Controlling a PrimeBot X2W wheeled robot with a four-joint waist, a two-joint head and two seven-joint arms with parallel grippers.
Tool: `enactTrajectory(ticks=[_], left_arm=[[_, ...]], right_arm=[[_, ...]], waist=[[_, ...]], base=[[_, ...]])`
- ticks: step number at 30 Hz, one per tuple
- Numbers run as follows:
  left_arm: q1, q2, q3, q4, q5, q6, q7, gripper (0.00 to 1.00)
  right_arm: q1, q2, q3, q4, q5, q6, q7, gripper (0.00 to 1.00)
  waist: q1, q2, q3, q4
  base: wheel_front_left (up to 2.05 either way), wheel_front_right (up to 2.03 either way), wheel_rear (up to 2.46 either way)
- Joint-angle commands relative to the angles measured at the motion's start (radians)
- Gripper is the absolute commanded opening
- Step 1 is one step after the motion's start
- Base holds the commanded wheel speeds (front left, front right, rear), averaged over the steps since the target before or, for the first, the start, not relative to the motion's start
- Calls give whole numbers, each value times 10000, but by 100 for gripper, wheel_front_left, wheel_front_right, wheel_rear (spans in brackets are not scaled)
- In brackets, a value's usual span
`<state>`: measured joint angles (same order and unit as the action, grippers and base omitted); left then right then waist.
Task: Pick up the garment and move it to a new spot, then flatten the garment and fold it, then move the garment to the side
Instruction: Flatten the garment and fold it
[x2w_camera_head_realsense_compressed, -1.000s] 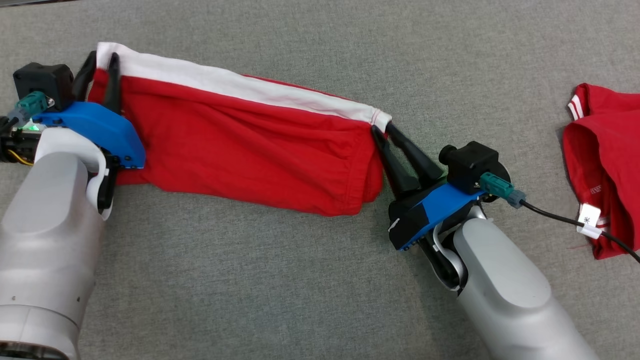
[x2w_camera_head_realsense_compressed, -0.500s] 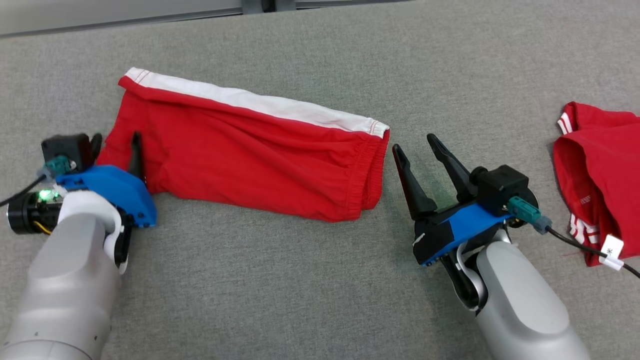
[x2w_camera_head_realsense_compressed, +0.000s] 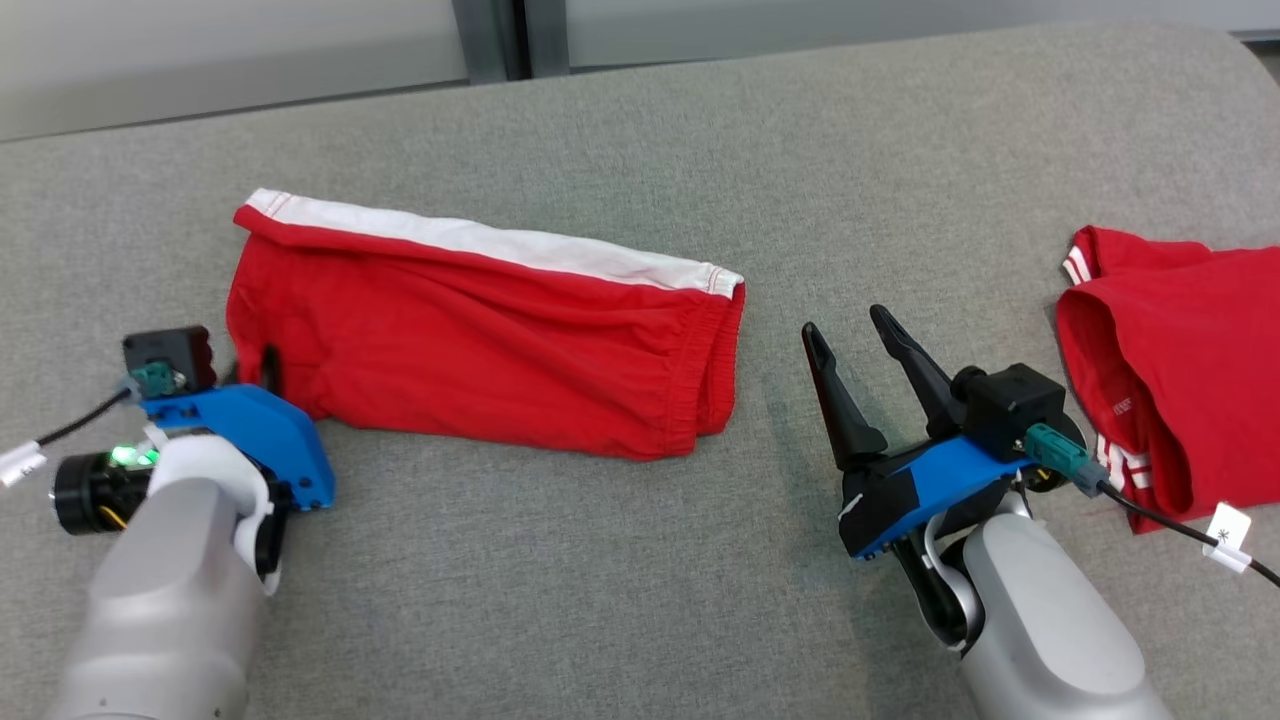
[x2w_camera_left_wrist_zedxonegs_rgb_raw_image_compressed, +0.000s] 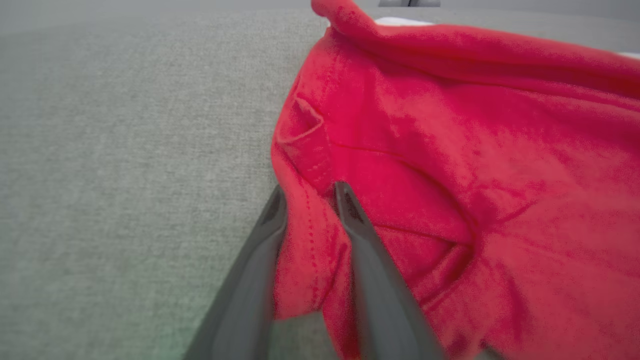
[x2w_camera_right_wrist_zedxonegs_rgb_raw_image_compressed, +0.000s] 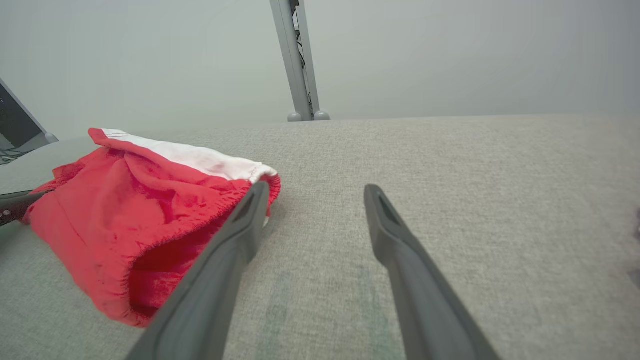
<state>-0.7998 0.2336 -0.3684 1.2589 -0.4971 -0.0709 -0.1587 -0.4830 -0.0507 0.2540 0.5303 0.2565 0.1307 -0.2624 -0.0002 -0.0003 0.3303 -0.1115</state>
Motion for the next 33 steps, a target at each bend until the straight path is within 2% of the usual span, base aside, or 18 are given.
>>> enactTrajectory(ticks=[1, 15, 19, 21, 22, 23, 27, 33], left_arm=[[676, -126, -52, 356, -31, -32, 259, 0], [2128, -870, 324, 67, -645, -204, -991, 0], [2585, -1090, 361, -246, -617, -70, -1063, 0], [2734, -1069, 395, -671, -483, 152, -1071, 0], [2871, -1058, 451, -952, -435, 239, -1074, 32], [3014, -1068, 507, -1250, -353, 336, -1072, 100], [3502, -1187, 732, -2571, 42, 620, -1070, 100], [4000, -1424, 945, -3776, 651, 637, -1072, 100]], right_arm=[[121, -4, -30, 39, -55, -2, -30, 100], [1262, -7, -216, 505, -135, -2, -28, 100], [1532, -8, -230, 650, -178, -2, -30, 100], [1540, -6, -171, 715, -127, -2, -30, 100], [1486, -6, -99, 731, -110, 0, -28, 100], [1405, -6, -44, 745, -98, 0, -28, 100], [930, -9, 69, 1021, -15, -2, -28, 100], [-33, -11, 70, 2140, 116, -2, -28, 100]], waist=[[2, 3, -93, 2], [2, 3, -1746, 617], [2, 3, -1967, 885], [2, 3, -1968, 1008], [2, 3, -1950, 1061], [2, 3, -1932, 1123], [2, 3, -1784, 1434], [2, 3, -1504, 1958]], base=[[0, 0, 0], [0, 0, 0], [0, 0, 0], [0, 0, 0], [0, 0, 0], [0, 0, 0], [0, 0, 0], [0, 0, 0]])
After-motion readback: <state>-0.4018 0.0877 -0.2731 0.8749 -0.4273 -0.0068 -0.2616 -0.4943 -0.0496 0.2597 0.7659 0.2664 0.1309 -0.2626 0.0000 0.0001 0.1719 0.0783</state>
